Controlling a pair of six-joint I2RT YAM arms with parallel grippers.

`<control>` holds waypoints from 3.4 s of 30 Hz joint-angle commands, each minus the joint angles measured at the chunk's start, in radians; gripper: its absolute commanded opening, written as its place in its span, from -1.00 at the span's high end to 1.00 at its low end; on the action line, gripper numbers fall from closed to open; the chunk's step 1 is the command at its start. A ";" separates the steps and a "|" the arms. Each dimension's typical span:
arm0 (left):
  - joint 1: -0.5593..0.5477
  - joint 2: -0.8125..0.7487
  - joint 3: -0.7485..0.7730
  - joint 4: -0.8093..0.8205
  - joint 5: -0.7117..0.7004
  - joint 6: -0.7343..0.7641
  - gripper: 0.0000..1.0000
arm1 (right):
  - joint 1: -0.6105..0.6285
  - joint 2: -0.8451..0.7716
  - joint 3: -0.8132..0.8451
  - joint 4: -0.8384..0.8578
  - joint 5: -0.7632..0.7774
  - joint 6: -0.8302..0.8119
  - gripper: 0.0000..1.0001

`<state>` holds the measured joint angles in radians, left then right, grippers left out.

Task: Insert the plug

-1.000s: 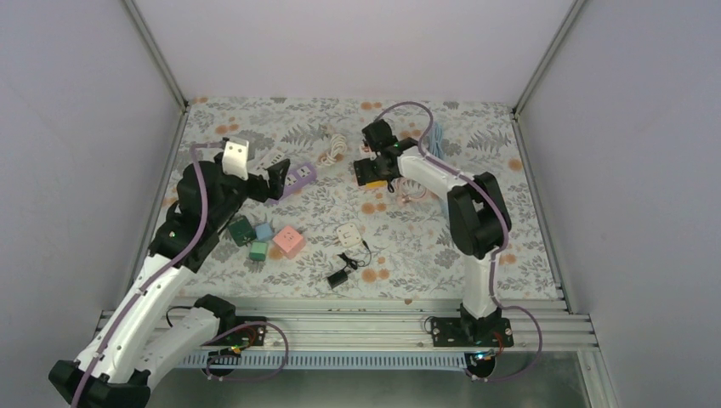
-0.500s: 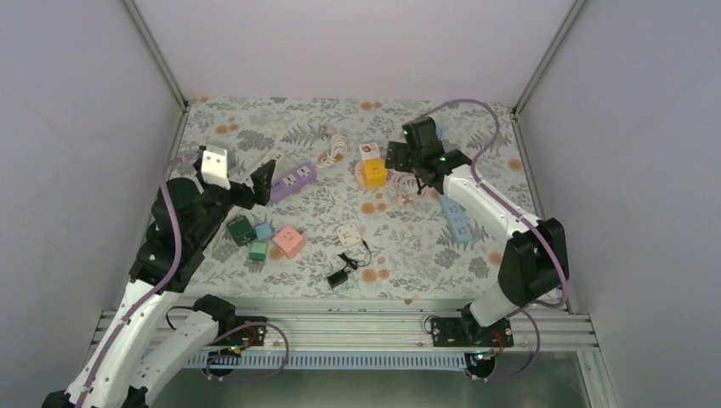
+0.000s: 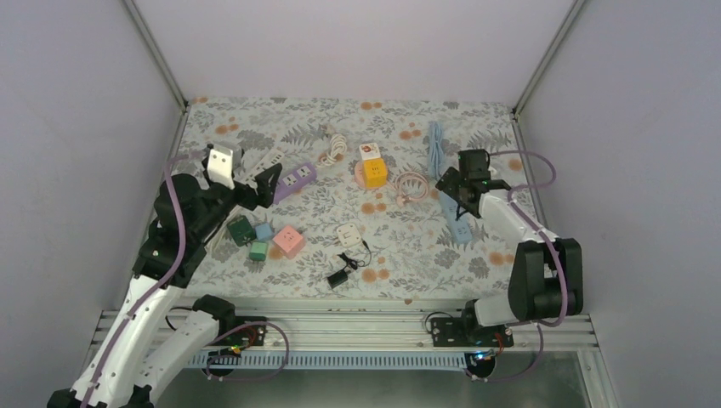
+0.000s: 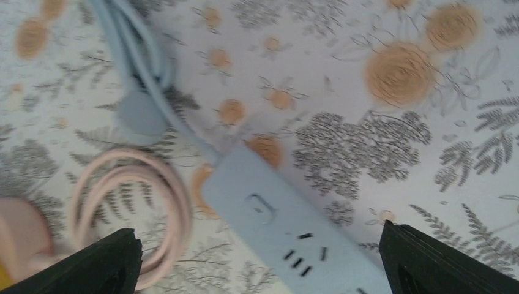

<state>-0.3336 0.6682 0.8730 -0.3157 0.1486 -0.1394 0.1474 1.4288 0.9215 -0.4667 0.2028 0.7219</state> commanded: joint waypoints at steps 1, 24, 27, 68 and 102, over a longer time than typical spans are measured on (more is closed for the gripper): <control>0.008 0.010 -0.034 0.037 0.059 -0.007 -1.00 | -0.054 0.012 -0.055 0.059 -0.082 -0.032 -0.99; 0.006 0.310 -0.122 -0.030 -0.083 -0.414 -0.98 | 0.005 -0.022 -0.248 0.207 -0.337 -0.043 -0.86; 0.006 0.340 -0.145 0.001 -0.064 -0.430 -0.98 | 0.035 -0.015 -0.248 0.228 -0.397 -0.033 -0.86; -0.336 0.627 -0.169 -0.339 -0.294 -0.522 -0.71 | 0.167 -0.214 -0.218 0.224 -0.214 -0.148 -0.83; -0.319 0.451 0.036 -0.254 0.194 -0.287 -0.16 | 0.634 -0.391 -0.280 0.583 -0.706 -0.614 -0.80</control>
<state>-0.6930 1.1374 0.8825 -0.6106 0.2005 -0.4728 0.7216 1.0718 0.7006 0.0139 -0.4870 0.1997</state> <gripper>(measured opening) 0.656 0.903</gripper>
